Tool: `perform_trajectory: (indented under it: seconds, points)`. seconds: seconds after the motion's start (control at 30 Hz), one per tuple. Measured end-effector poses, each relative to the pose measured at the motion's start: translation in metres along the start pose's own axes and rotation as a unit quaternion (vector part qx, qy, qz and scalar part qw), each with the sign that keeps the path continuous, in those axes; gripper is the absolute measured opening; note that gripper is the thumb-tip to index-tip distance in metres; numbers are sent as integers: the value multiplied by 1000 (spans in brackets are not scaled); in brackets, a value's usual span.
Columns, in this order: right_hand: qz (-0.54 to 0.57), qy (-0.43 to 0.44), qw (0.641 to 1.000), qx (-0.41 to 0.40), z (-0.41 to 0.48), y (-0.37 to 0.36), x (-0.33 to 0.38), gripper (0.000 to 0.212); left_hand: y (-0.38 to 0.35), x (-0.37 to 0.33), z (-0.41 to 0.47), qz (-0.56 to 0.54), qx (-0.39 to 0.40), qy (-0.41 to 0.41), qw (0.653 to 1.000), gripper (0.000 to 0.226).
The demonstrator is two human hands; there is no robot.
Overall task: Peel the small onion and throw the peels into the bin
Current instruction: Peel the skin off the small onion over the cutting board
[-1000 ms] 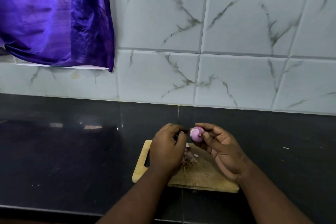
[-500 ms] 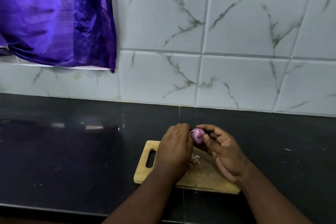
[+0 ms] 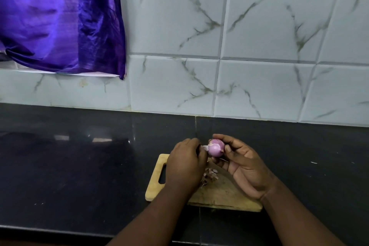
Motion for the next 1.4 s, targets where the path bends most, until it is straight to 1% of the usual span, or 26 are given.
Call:
perform_trajectory:
  seconds: [0.1, 0.2, 0.23, 0.3, 0.37, 0.47, 0.53, 0.6, 0.67, 0.77, 0.8, 0.87, 0.9, 0.97, 1.07, 1.13, 1.23, 1.4]
  points:
    - [0, -8, 1000, 5, -1, -1, -2, 35, -1, 0, 0, 4, 4, 7, 1000, 29]
    - [26, -8, 1000, 14, -1, -1, 2, 33, -1, 13, 5, -25, -1, 67, 997, 32]
    - [41, -7, 999, 14, -1, 0, 4, 35, 0, 16, 6, -32, -9, 75, 997, 33]
    - [53, -3, 999, 6, 0, 2, 6, 34, 3, 13, 5, -42, -26, 50, 997, 34]
    - [33, 1, 999, -13, 2, 6, 5, 36, 6, 4, 1, -82, -33, 11, 996, 39]
    - [14, 1, 1000, -21, 3, 6, 3, 36, 8, -5, -4, -140, -14, -39, 989, 46]
    - [16, 2, 1000, -25, 2, 6, 4, 35, 6, -6, -4, -123, -3, -65, 990, 39]
    - [27, 4, 999, -26, 1, 6, 6, 34, 0, -6, -4, -110, 19, -77, 991, 26]
    - [47, 5, 999, -19, 1, 5, 7, 32, -4, -3, -2, -120, 30, -57, 991, 25]
    - [91, 9, 996, -1, 0, 4, 11, 31, -2, 13, 5, -149, -2, 36, 988, 25]
    - [89, 10, 996, -7, 0, 5, 11, 31, -1, 15, 5, -141, -7, 47, 989, 20]
    - [50, 9, 998, -27, -1, 7, 9, 32, -1, 11, 3, -85, 7, 13, 996, 3]
    - [21, 8, 999, -35, 0, 8, 7, 33, -1, 5, 1, -61, 17, -11, 998, 9]
    - [-25, 5, 998, -49, 1, 9, 3, 33, -4, 2, 0, -66, 27, -38, 997, 18]
    - [-63, 3, 995, -72, 1, 10, 2, 33, 5, 0, 1, -107, -18, -53, 993, 15]
    - [-92, 1, 993, -77, 1, 10, 1, 33, 12, -6, -1, -110, -53, -96, 988, 14]
    - [-133, 3, 988, -77, 0, 10, 0, 29, 16, -15, -5, -91, -74, -150, 982, 21]
    - [-174, 8, 982, -73, 0, 10, -1, 26, 12, -16, -7, -45, -89, -205, 974, 18]
Point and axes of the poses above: each hand's wrist, its own z-axis towards the middle knuckle, its own y-axis out of the back of the hand, x = y × z, the point moved 6 cm from there along z, towards the middle knuckle, and after that the axes turned 4 degrees about -x, right-handed, at the moved point
